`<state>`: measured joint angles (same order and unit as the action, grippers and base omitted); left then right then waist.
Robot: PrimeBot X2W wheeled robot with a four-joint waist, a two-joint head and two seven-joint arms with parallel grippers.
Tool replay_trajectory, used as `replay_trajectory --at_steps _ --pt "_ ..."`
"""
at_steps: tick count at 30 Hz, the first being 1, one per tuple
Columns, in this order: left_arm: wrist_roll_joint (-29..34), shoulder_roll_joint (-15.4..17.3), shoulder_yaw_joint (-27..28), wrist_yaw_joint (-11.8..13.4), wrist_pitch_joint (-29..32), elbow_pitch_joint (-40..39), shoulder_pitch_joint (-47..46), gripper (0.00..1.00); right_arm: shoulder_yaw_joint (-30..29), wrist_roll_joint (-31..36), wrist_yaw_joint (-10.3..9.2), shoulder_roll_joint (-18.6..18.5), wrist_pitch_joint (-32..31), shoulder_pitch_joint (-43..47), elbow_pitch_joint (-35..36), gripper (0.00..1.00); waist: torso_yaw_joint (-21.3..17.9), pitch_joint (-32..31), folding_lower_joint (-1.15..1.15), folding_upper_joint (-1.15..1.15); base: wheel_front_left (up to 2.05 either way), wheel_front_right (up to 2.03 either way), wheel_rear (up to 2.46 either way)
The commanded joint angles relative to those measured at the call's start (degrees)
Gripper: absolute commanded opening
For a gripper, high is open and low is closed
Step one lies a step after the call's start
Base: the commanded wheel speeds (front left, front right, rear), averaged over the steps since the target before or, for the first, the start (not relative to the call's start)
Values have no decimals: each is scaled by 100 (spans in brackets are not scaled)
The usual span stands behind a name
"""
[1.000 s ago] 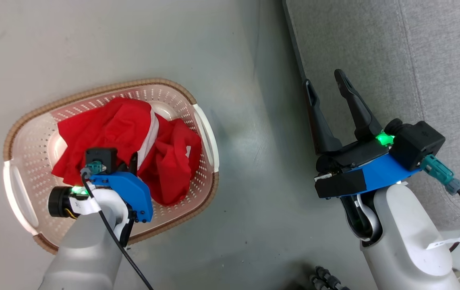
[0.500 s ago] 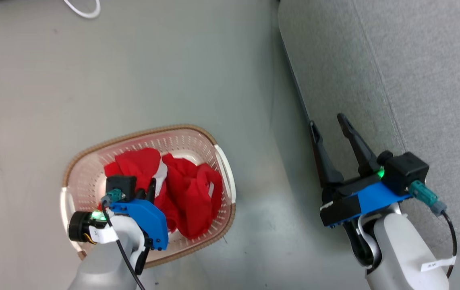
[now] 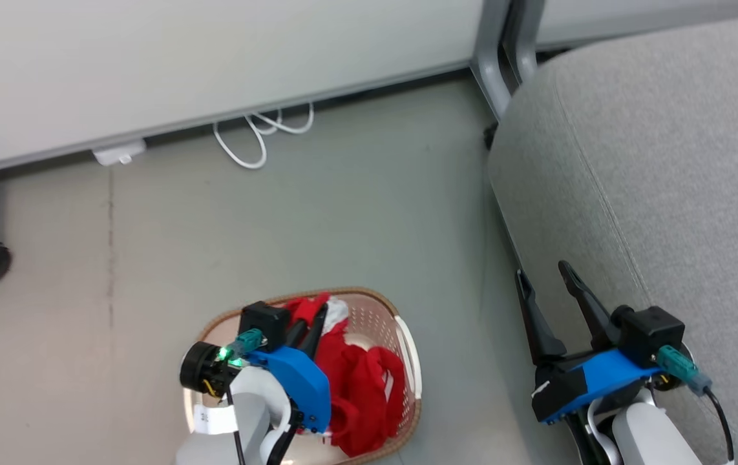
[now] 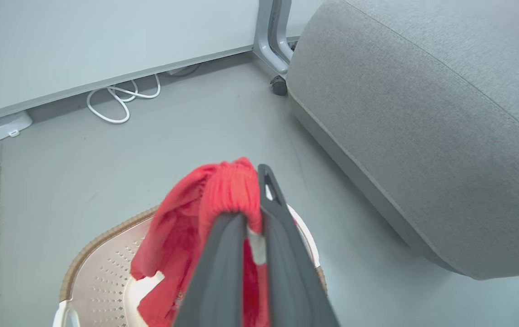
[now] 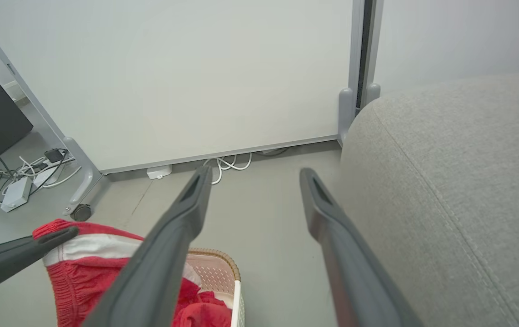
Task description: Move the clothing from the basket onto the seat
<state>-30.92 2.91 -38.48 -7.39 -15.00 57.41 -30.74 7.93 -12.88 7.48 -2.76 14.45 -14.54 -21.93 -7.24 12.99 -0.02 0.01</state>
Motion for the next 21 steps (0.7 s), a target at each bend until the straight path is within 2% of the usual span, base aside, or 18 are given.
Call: replay_trajectory --at_steps 1,14,21 --pt "-95 -1 -158 -10 -27 -154 57 0 -38 45 3 -23 -54 153 18 100 290 -444 2 -1 0 0 0" --pt "-329 -3 -981 -10 -27 -952 -212 0 -117 8 3 -23 -298 622 210 100 438 -1053 2 -1 0 0 0" --pt "-668 -3 -1443 -10 -27 -1354 -584 0 -154 43 3 -23 -394 818 343 100 540 -1189 2 -1 0 0 0"
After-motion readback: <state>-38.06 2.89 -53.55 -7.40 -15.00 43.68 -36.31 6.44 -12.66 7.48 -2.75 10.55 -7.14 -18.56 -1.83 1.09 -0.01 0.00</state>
